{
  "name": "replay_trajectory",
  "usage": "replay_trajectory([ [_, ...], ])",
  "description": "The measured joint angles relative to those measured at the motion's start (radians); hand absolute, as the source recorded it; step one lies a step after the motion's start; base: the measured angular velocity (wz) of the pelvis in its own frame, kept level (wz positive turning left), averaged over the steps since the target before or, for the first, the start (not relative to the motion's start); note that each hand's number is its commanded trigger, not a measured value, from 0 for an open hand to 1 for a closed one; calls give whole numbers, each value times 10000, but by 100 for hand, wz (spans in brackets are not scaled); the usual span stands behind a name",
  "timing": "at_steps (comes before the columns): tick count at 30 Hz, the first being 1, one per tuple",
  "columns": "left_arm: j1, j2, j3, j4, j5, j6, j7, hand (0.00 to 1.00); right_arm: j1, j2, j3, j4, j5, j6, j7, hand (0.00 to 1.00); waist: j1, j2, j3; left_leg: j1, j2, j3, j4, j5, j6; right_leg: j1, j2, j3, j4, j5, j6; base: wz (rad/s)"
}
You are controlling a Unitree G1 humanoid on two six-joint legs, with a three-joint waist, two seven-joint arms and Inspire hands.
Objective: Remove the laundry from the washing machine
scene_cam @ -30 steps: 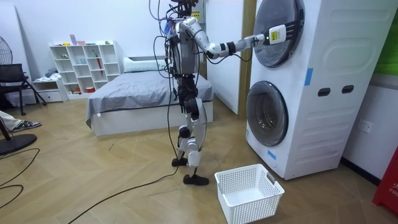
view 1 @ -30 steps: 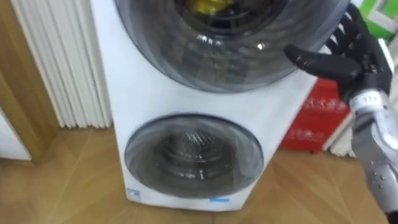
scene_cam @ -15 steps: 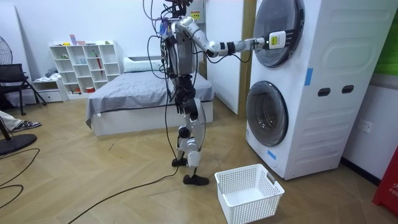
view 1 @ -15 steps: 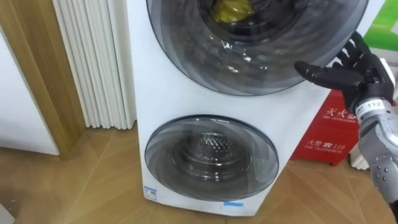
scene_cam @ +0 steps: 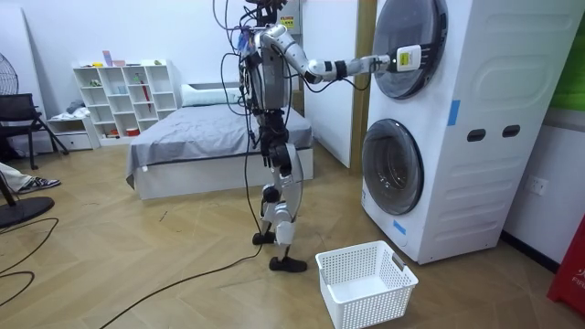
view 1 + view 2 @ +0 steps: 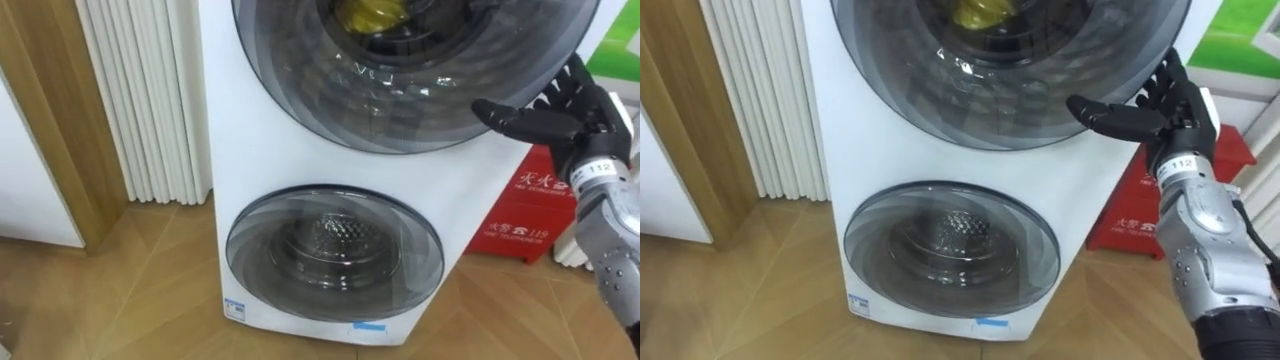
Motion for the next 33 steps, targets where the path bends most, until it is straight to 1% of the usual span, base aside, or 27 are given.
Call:
replay_trajectory([
  [1, -24, 2, 0, -2, 6, -6, 9, 0, 0, 13, 92, -471, -111, 263, -170, 0, -36, 2, 0, -48, 15, 117, -17, 0, 0, -165, 1, 92, 125, -18, -27, -26],
  [4, -39, 31, 2, 2, 4, -66, 26, 0, 17, 12, 324, -1173, -226, 497, -260, 0, -109, 2, 0, -54, 51, 360, -20, 1, -2, -351, 34, 319, 240, -21, -58, -33],
  [5, -76, 51, 1, 0, 4, -69, 26, 0, 18, 12, 342, -1275, -226, 515, -267, 0, -139, 2, 0, -52, 59, 376, -21, 1, -2, -382, 38, 341, 289, -30, -71, -20],
  [6, -172, 108, -7, 0, -3, -84, 26, 0, 17, 9, 372, -1463, -227, 527, -277, 0, -154, 1, 0, -29, 84, 436, -43, 1, -2, -397, 40, 387, 298, -31, -73, -19],
  [7, -222, 174, -27, -8, 1, -133, 34, 0, 17, 11, 473, -1726, -222, 624, -409, 0, -138, 1, 0, 27, 123, 515, -88, 1, -3, -410, 88, 459, 310, -30, -78, -28],
  [8, -218, 245, -118, -5, 1, -201, 43, 0, 17, 19, 620, -2003, -234, 716, -560, 0, -132, 1, 0, 101, 159, 643, -134, 2, -4, -411, 138, 549, 309, -25, -92, -31],
  [9, -207, 265, -150, -5, -1, -214, 42, 0, 28, 41, 646, -2127, -259, 754, -581, 0, -126, 7, -3, 152, 175, 681, -173, 3, -5, -411, 157, 568, 311, -24, -106, -28],
  [10, -206, 266, -156, -4, 1, -214, 42, 0, 114, 43, 627, -2543, -449, 952, -640, 0, -150, 8, -3, 185, 189, 685, -191, 4, -7, -411, 180, 622, 307, -26, -115, -19],
  [13, -203, 259, -184, 19, -2, -216, 6, 0, 302, 37, 570, -3375, -866, 1155, -709, 0, -202, 21, -6, 201, 195, 654, -147, 3, -7, -420, 211, 702, 296, -15, -134, -15],
  [16, -200, 259, -195, 75, -3, -216, 4, 0, 350, 52, 549, -3998, -1271, 1264, -709, 0, -359, 54, -12, 201, 194, 669, -161, 3, -7, -440, 223, 740, 297, -14, -136, -4],
  [19, -211, 260, -286, 81, -1, -225, 12, 0, 491, 62, 521, -4712, -1627, 1377, -709, 0, -396, 58, -13, 201, 195, 699, -160, 3, -7, -472, 250, 816, 305, 0, -158, -7],
  [21, -194, 261, -306, 99, 2, -208, 39, 0, 667, 92, 445, -5304, -1930, 1381, -702, 0, -450, 60, -14, 201, 208, 742, -151, 3, -7, -475, 269, 836, 304, 8, -171, -5],
  [22, -200, 262, -366, 101, -5, -205, 125, 0, 711, 127, 427, -5702, -2090, 1381, -700, 0, -487, 62, -16, 204, 229, 832, -151, 3, -7, -491, 287, 851, 306, 22, -195, -7],
  [26, -276, 261, -445, 214, -11, -210, 321, 0, 849, 210, 430, -6888, -2817, 1376, -593, 0, -562, 72, -19, 190, 286, 933, -144, 0, -13, -554, 360, 932, 299, 71, -276, -8],
  [29, -322, 248, -624, 305, -20, -221, 353, 0, 1216, 372, 428, -7771, -3184, 1300, -297, 0, -606, 113, -46, 226, 294, 962, -136, 14, -36, -553, 395, 1051, 286, 105, -333, -9],
  [31, -323, 247, -738, 298, -162, -224, 358, 0, 1652, 475, 431, -8314, -3208, 1235, -78, 0, -637, 140, -60, 240, 302, 964, -145, 20, -56, -551, 407, 1058, 265, 144, -386, -6],
  [32, -325, 246, -824, 292, -219, -224, 359, 0, 1725, 509, 430, -8416, -3208, 1214, -14, 0, -649, 165, -63, 239, 306, 964, -148, 14, -85, -551, 407, 1052, 265, 148, -389, 0],
  [33, -333, 235, -987, 280, -224, -226, 358, 0, 1821, 532, 432, -8560, -3208, 1200, 90, 0, -653, 230, -82, 235, 325, 963, -166, -22, -148, -552, 421, 1043, 266, 149, -389, 0],
])
